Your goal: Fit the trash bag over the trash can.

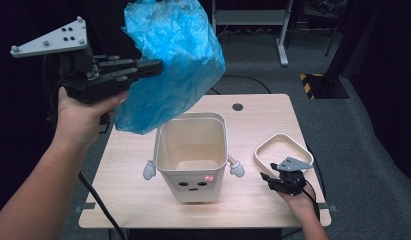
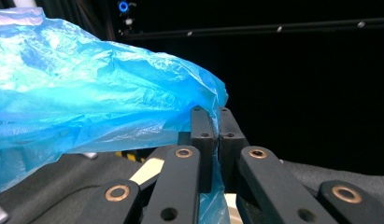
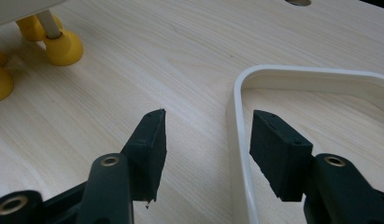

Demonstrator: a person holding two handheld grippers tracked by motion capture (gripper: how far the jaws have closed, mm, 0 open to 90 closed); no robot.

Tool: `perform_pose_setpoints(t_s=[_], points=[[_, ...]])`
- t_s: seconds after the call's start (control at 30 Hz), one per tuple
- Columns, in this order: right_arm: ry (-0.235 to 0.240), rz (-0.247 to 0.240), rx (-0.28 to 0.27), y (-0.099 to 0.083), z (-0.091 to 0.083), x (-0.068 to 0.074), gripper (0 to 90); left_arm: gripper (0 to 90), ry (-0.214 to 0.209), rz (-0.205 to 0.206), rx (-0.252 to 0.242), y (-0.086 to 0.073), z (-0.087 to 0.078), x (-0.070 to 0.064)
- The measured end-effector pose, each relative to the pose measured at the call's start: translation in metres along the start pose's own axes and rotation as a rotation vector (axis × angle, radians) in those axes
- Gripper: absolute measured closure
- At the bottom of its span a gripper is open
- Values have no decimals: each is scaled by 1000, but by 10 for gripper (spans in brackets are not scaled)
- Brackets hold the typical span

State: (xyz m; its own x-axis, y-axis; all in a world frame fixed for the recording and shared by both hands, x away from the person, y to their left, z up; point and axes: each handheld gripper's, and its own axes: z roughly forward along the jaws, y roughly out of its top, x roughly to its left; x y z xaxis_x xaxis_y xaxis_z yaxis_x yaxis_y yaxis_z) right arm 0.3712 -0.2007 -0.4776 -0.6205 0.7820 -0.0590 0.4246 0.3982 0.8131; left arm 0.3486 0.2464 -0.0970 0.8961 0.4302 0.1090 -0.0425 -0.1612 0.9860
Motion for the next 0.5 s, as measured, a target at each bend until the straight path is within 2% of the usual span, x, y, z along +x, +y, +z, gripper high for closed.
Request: perform_pose_setpoints(t_s=[0.1, 0.3, 0.5], points=[[0, 0, -2, 0, 0, 0, 448, 881, -3, 1, -2, -1, 0, -1], [-1, 1, -2, 0, 0, 0, 448, 882, -19, -45, -25, -4, 5, 2], [0, -4, 0, 0, 1, 0, 448, 883, -52, -29, -37, 5, 16, -6]])
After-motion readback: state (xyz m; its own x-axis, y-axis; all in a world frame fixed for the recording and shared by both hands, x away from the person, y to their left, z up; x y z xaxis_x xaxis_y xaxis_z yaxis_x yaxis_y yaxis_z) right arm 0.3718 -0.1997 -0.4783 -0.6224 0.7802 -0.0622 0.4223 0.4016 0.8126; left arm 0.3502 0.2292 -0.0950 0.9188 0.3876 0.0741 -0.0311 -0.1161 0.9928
